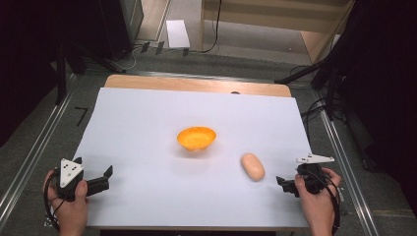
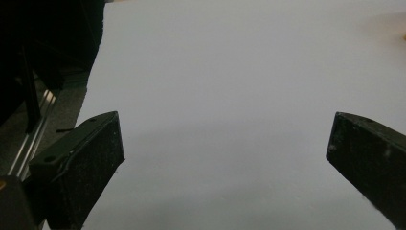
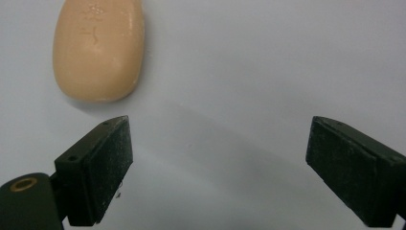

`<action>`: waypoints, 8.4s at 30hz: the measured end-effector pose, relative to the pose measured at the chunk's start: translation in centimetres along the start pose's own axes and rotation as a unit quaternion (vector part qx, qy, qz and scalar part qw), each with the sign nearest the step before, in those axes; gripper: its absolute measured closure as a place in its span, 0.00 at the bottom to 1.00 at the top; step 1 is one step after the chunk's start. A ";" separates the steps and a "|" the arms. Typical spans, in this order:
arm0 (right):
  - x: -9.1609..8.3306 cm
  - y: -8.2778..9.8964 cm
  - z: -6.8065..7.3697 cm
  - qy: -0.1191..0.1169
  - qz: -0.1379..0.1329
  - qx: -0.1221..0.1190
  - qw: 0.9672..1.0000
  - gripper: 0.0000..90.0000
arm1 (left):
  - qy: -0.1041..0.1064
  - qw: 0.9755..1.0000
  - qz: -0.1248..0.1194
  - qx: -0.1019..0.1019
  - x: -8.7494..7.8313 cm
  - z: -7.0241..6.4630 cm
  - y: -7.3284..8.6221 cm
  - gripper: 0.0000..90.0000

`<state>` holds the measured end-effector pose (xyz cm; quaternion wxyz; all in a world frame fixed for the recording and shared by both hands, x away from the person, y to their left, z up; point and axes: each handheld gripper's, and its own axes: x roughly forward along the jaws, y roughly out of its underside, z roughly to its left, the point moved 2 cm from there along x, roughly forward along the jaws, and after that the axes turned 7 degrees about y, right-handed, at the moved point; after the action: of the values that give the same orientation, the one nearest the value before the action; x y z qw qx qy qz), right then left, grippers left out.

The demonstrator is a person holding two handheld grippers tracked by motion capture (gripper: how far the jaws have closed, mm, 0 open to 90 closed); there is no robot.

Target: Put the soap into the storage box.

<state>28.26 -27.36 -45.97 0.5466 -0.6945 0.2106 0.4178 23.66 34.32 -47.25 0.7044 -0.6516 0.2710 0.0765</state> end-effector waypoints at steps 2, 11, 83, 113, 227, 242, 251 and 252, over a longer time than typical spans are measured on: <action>0.2 -0.6 0.7 -0.003 0.003 -0.007 1.000 0.10 | -0.003 1.000 -0.001 0.001 0.0 0.0 0.0 0.00; 0.8 -2.1 2.5 -0.013 0.012 -0.019 1.000 0.11 | -0.001 1.000 0.004 0.008 0.1 -0.2 0.0 0.00; 5.7 -5.8 7.4 -0.059 0.073 -0.092 0.991 0.37 | 0.013 0.999 0.022 0.023 0.4 -0.5 0.0 0.00; 3.6 -10.8 7.5 -0.114 0.038 -0.188 0.975 0.37 | 0.016 0.999 0.020 0.023 0.4 -0.5 0.0 0.00; 8.8 -23.1 18.5 -0.243 0.018 -0.458 0.855 0.30 | 0.026 0.999 0.020 0.017 0.4 -0.3 0.0 0.00; 8.2 -21.8 14.8 -0.230 -0.009 -0.378 0.897 0.18 | 0.026 0.999 0.021 0.015 0.4 -0.3 0.0 0.00; 8.3 -20.1 12.4 -0.216 -0.015 -0.316 0.924 0.07 | 0.026 0.999 0.021 0.015 0.4 -0.3 0.0 0.00; 8.3 -19.8 12.2 -0.212 -0.018 -0.306 0.928 0.07 | 0.026 0.999 0.022 0.015 0.4 -0.3 0.0 0.00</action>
<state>43.49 -8.39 -41.77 0.3470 -0.7270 -0.0613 0.5893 23.94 33.96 -47.42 0.7051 -0.6366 0.3044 0.0705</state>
